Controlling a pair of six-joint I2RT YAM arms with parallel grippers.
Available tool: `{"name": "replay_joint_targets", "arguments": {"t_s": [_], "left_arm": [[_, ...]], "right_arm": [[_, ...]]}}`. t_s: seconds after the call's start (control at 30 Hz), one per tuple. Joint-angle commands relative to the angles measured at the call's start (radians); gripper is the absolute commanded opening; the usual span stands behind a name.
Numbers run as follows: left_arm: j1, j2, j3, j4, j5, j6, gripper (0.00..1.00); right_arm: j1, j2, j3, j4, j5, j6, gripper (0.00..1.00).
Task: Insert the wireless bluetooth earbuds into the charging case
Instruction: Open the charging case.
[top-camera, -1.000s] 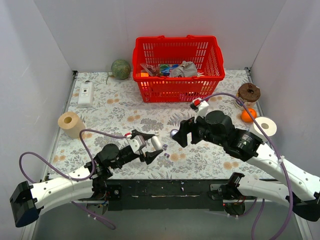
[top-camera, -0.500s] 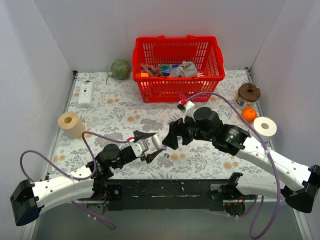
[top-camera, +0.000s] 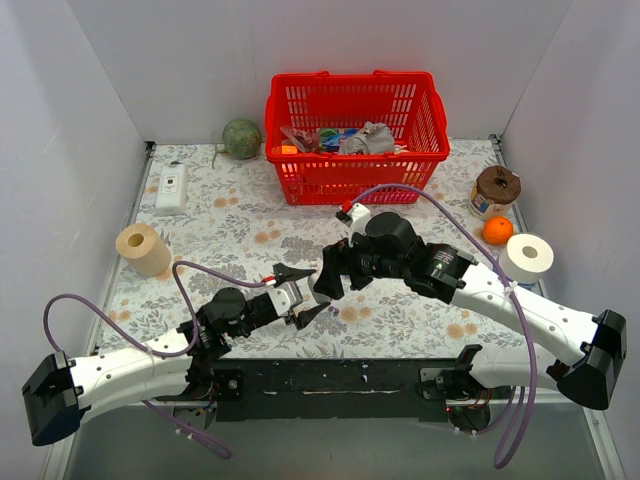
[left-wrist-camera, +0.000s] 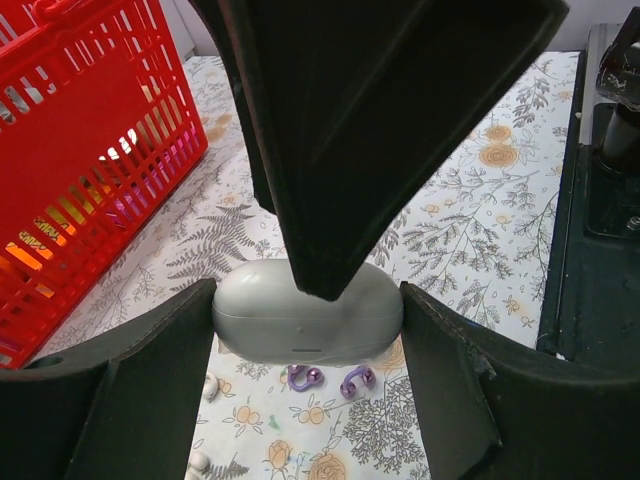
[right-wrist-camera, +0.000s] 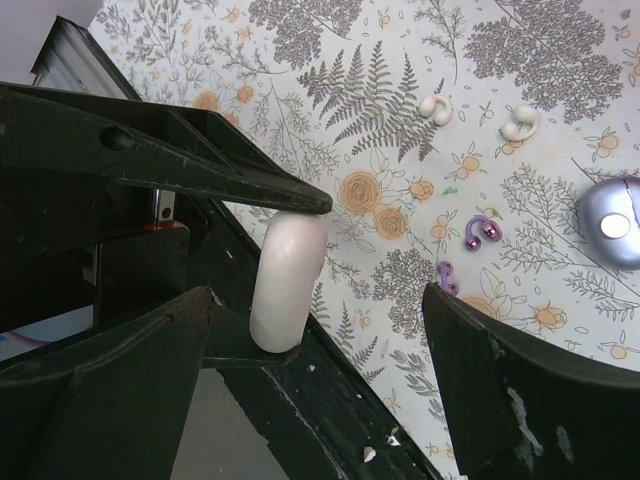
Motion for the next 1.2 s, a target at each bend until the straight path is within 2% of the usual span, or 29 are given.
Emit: {"name": "replay_joint_targets", "arguments": {"t_s": [0.0, 0.53, 1.17], "left_arm": [[-0.009, 0.003, 0.023, 0.034, 0.007, 0.014, 0.0], [-0.037, -0.02, 0.026, 0.035, -0.018, 0.008, 0.0], [-0.041, -0.066, 0.023, 0.006, -0.071, 0.025, 0.0]], "right_arm": [[0.01, 0.023, 0.045, 0.031, -0.019, -0.011, 0.93], [0.01, 0.033, 0.012, -0.021, 0.07, 0.014, 0.91], [-0.021, -0.051, -0.016, -0.081, 0.147, 0.05, 0.89]]}}
